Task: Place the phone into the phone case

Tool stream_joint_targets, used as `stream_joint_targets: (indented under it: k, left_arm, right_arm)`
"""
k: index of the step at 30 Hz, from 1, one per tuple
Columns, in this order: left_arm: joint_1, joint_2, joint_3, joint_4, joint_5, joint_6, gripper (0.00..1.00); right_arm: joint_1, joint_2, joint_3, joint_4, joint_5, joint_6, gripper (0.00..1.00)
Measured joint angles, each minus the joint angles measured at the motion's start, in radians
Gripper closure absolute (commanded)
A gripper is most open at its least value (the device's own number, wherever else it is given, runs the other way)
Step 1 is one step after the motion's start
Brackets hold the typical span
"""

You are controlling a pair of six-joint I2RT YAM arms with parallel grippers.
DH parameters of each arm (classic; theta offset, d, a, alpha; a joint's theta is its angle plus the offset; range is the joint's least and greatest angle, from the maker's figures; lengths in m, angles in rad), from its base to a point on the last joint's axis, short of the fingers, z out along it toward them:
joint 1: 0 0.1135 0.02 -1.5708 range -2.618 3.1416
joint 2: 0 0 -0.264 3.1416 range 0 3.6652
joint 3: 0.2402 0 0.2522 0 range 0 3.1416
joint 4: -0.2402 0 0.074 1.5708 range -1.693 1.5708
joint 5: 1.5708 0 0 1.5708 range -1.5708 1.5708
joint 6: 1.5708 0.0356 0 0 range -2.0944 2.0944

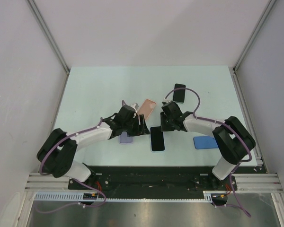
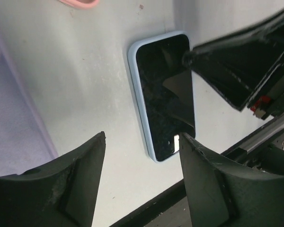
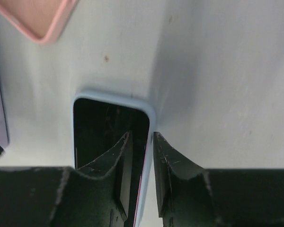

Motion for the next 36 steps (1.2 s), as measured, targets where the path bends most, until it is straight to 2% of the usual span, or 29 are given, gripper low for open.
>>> stream_joint_targets:
  k: [3,4,8,9,10,11,16,24,31,36]
  left_arm:
    - [0.0,-0.059,0.004,-0.048,-0.057,0.012,0.23]
    - [0.0,-0.084,0.008,-0.071,-0.085,0.017,0.02]
    - [0.0,-0.185,0.019,-0.163,-0.201,0.043,0.0]
    - [0.0,-0.206,0.022,-0.187,-0.226,0.049,0.01]
    - [0.0,-0.222,0.023,-0.205,-0.243,0.055,0.0]
    - [0.0,-0.24,0.024,-0.229,-0.264,0.061,0.0]
    - [0.001,-0.335,0.025,-0.325,-0.309,0.106,0.0]
    - [0.044,-0.419,-0.028,-0.381,-0.306,0.129,0.0]
    - [0.068,-0.472,-0.105,-0.39,-0.282,0.129,0.0]
    - [0.08,-0.492,-0.118,-0.387,-0.276,0.128,0.0]
  right_arm:
    - [-0.011,-0.045,0.0,-0.087,-0.029,0.032,0.61]
    - [-0.019,-0.069,0.0,-0.108,-0.034,0.045,0.58]
    - [-0.083,-0.177,0.0,-0.157,-0.012,0.072,0.39]
    - [-0.103,-0.201,0.0,-0.158,0.0,0.07,0.18]
    - [-0.118,-0.216,0.001,-0.156,0.01,0.069,0.04]
    - [-0.136,-0.229,0.002,-0.15,0.031,0.058,0.0]
    - [-0.219,-0.175,0.055,-0.113,0.152,-0.027,0.0]
    - [-0.263,0.188,0.372,-0.083,0.325,-0.129,0.0]
    - [-0.302,0.368,0.556,-0.113,0.33,-0.14,0.0]
    - [-0.328,0.508,0.753,-0.175,0.322,-0.139,0.0]
